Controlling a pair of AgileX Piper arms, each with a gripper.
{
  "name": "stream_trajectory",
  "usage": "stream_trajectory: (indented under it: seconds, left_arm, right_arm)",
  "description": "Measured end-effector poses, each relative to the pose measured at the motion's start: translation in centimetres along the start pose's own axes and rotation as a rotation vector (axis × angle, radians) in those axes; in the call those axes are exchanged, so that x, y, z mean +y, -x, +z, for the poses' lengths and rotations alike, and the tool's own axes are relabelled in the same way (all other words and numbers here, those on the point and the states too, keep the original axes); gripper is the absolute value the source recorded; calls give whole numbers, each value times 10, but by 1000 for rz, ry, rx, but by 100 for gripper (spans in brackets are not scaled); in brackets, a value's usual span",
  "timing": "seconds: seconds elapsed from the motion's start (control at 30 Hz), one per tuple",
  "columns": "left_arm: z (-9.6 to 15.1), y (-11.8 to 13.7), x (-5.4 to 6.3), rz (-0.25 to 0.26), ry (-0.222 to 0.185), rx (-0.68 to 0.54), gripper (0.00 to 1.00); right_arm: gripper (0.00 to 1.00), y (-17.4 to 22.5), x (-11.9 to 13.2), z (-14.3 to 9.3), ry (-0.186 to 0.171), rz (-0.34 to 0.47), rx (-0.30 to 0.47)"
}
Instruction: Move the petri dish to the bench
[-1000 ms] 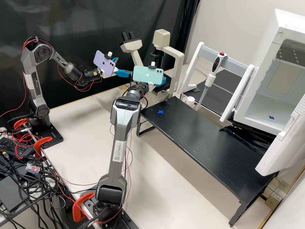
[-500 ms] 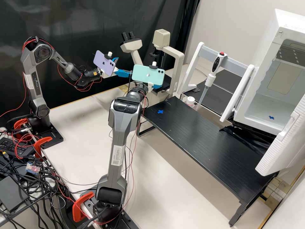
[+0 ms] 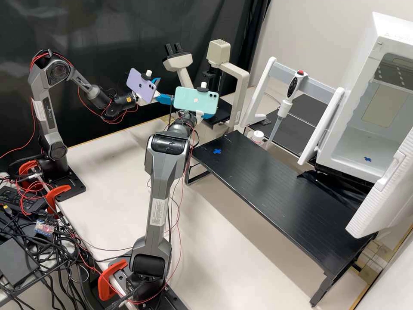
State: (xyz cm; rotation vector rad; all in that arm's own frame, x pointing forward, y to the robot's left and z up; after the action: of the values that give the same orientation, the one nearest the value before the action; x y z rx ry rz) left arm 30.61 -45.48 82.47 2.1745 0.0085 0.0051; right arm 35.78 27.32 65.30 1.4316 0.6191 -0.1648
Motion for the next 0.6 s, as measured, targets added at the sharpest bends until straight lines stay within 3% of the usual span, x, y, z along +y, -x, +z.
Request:
stream_trajectory:
  seconds: [0.4, 0.6]
  left_arm:
    - [0, 0, 0, 0, 0, 0, 100]
    - [0, 0, 0, 0, 0, 0, 100]
  right_arm:
    - [0, 22, 16, -8, 2, 41, 24]
    - [0, 56, 32, -7, 51, 129, 39]
